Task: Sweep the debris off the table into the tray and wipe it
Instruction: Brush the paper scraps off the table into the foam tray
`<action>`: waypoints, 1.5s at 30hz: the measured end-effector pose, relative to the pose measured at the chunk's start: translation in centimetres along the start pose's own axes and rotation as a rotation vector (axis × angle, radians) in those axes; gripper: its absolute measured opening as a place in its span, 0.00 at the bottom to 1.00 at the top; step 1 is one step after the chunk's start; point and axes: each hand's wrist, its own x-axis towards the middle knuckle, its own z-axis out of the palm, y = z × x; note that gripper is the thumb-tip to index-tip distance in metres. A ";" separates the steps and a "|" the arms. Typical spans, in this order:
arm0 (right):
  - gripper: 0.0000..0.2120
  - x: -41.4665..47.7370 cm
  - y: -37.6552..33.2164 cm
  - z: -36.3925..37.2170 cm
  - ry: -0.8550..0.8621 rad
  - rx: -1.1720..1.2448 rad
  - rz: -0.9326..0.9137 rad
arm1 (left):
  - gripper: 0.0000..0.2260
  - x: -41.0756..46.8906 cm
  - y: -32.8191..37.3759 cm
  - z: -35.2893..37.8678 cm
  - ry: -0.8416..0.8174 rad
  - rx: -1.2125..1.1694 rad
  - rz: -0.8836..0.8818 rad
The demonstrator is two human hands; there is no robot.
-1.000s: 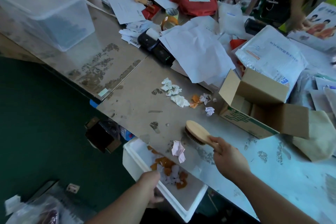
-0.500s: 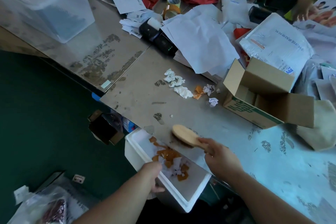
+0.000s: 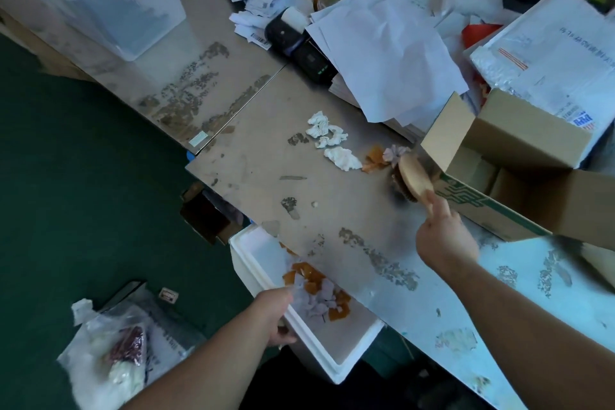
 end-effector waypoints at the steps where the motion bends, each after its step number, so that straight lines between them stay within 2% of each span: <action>1: 0.29 -0.3 0.4 0.4 -0.008 0.022 -0.002 | 0.09 -0.3 0.0 0.1 0.007 0.013 0.007; 5: 0.22 -2.6 2.8 1.8 -0.060 0.116 -0.072 | 0.08 -1.1 0.1 1.2 0.027 0.032 0.030; 8: 0.19 -4.7 4.4 3.0 -0.196 0.178 -0.178 | 0.09 -0.7 -0.1 1.5 0.037 0.027 0.027; 11: 0.22 -5.7 5.5 3.6 -0.336 0.197 -0.328 | 0.06 0.2 -0.2 1.6 0.045 0.012 0.031; 14: 0.26 -5.3 5.8 3.6 -0.338 0.259 -0.394 | 0.06 1.1 -0.2 1.7 0.052 -0.025 0.041; 19: 0.24 -2.6 4.9 2.8 -0.110 0.317 -0.277 | 0.05 2.1 0.0 1.8 0.074 -0.030 0.045; 22: 0.24 -0.9 4.3 1.9 -0.017 0.302 -0.179 | 0.09 2.6 0.2 1.6 0.077 -0.028 0.050; 24: 0.25 -0.1 4.2 1.7 -0.016 0.257 -0.145 | 0.09 2.9 0.4 1.3 0.069 -0.019 0.053; 29: 0.23 -1.5 3.8 1.8 -0.141 0.221 -0.118 | 0.05 3.8 0.8 0.5 0.045 -0.008 0.073; 34: 0.24 -6.6 1.8 4.0 -0.306 0.240 -0.231 | 0.09 4.3 1.6 -0.4 0.030 -0.009 0.065; 36: 0.25 -7.7 0.8 4.8 -0.342 0.223 -0.273 | 0.07 4.3 2.2 -0.9 0.021 -0.006 0.063; 38: 0.25 -7.8 -0.7 4.9 -0.299 0.230 -0.273 | 0.05 4.2 2.9 -1.7 0.012 0.009 0.055; 45: 0.24 -2.1 -6.9 2.5 -0.079 0.212 -0.100 | 0.07 3.4 4.9 -3.5 0.009 0.098 0.055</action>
